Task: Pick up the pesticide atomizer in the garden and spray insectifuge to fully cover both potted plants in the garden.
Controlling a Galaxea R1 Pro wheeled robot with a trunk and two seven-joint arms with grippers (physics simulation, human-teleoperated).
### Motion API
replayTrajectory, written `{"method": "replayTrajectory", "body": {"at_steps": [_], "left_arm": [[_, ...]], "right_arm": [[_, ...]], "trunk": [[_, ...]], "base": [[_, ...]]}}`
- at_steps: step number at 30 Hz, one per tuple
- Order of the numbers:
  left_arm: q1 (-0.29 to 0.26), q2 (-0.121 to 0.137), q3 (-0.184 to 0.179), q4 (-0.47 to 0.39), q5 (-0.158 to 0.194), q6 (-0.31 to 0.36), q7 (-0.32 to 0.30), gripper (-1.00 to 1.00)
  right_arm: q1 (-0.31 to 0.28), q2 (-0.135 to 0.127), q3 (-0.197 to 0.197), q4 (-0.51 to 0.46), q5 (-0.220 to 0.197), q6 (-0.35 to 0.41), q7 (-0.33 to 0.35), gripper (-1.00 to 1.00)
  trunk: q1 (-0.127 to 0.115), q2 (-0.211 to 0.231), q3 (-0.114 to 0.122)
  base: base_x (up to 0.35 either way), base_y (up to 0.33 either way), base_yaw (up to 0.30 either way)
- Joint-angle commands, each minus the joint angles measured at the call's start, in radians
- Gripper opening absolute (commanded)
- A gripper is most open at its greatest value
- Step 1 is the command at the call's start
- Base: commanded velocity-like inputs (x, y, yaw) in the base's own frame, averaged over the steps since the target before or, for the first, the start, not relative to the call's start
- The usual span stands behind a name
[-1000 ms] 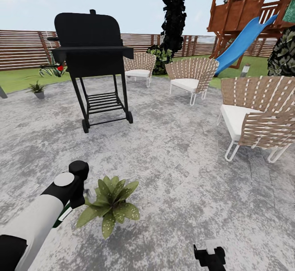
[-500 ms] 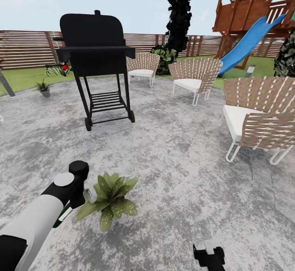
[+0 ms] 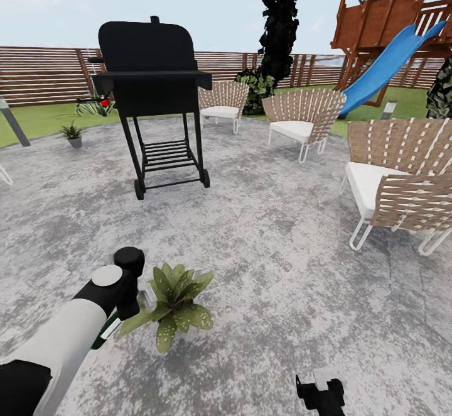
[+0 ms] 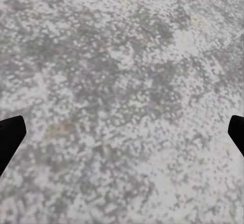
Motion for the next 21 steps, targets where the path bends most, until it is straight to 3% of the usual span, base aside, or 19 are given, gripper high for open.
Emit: {"method": "replayTrajectory", "body": {"at_steps": [1, 10, 16, 21], "left_arm": [[-0.001, 0.000, -0.004, -0.001, -0.006, 0.011, -0.009, -1.00], [0.003, 0.007, -0.002, 0.006, -0.005, 0.010, -0.009, -1.00], [0.003, 0.028, 0.042, 0.005, -0.010, 0.009, -0.009, -1.00], [-0.007, 0.036, 0.053, -0.002, -0.013, 0.009, -0.009, -1.00]], "right_arm": [[-0.001, 0.000, 0.008, 0.000, 0.001, -0.001, -0.008, 1.00], [-0.001, -0.001, 0.008, 0.001, 0.001, -0.001, -0.008, 1.00], [-0.001, -0.001, 0.008, 0.001, 0.001, -0.001, -0.008, 1.00], [-0.001, -0.001, 0.008, 0.001, 0.001, -0.001, -0.008, 1.00]], "trunk": [[0.000, 0.000, -0.001], [0.000, 0.000, -0.001], [0.000, 0.000, -0.001], [0.000, 0.000, -0.001]], "base": [[-0.083, -0.047, 0.000], [-0.141, -0.085, 0.000], [-0.002, -0.001, 0.000], [0.000, 0.000, 0.000]]}}
